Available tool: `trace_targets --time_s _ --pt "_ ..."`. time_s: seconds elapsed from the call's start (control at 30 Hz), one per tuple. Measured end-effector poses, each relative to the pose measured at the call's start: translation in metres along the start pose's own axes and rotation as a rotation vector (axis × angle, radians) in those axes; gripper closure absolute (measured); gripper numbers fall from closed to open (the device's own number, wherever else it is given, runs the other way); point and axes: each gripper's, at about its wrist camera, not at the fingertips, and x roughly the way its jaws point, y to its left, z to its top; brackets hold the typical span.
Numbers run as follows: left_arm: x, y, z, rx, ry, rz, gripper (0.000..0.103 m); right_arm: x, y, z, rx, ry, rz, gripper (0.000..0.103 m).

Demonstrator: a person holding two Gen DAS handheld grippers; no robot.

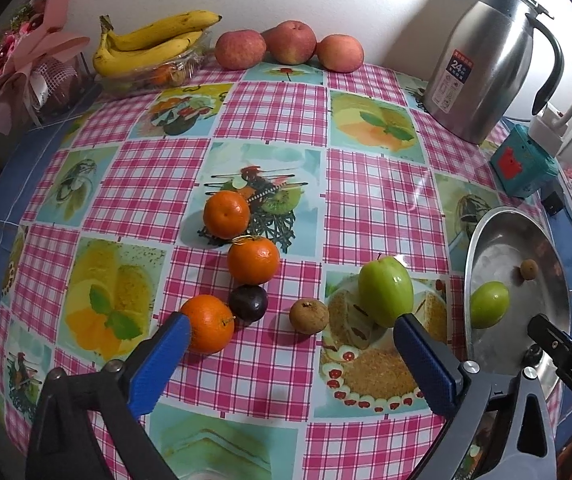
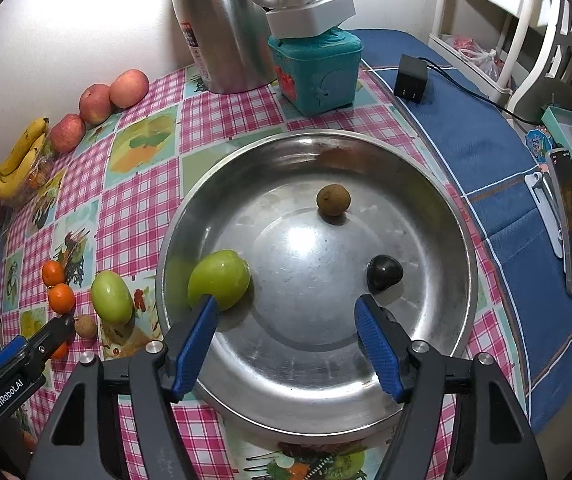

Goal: Organize fruits
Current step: 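Move both open tools back from the basin to the fruit row, then lower the right tool over a green apple while the left tool approaches a tangerine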

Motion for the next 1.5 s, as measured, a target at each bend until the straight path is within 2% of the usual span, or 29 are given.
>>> trace_targets --time_s 0.07,0.1,0.17,0.57,0.83,0.97,1.17,1.37,1.5 --pt "-0.001 -0.001 0.000 0.014 -0.008 0.004 0.000 0.000 0.000 0.000 -0.004 -0.005 -0.004 0.027" --pt "-0.001 -0.002 -0.001 0.024 -0.013 0.013 0.000 -0.001 0.000 -0.001 -0.004 -0.011 -0.008 0.012" --pt "0.000 -0.003 -0.001 0.032 -0.013 0.018 0.000 -0.002 0.000 -0.001 -0.005 -0.020 -0.008 0.001" --pt "0.001 -0.002 -0.003 0.038 -0.004 0.017 0.000 -0.004 0.001 -0.001 -0.016 -0.033 -0.010 0.001" --pt "-0.004 0.003 -0.002 0.039 -0.020 0.015 0.000 -0.010 -0.002 0.000 0.011 -0.072 -0.008 0.001" --pt "-0.007 0.006 -0.002 0.038 -0.028 0.016 0.000 -0.008 0.001 0.000 0.009 -0.065 -0.010 0.001" --pt "-0.013 0.011 0.000 0.058 -0.033 -0.022 0.000 -0.004 0.019 0.000 -0.046 -0.056 -0.008 0.001" --pt "-0.017 0.028 0.004 0.052 -0.033 -0.007 0.000 0.000 0.041 -0.003 -0.103 -0.038 0.006 0.001" --pt "-0.021 0.053 0.009 0.022 -0.048 0.043 0.000 0.000 0.053 -0.004 -0.121 -0.031 0.026 0.001"
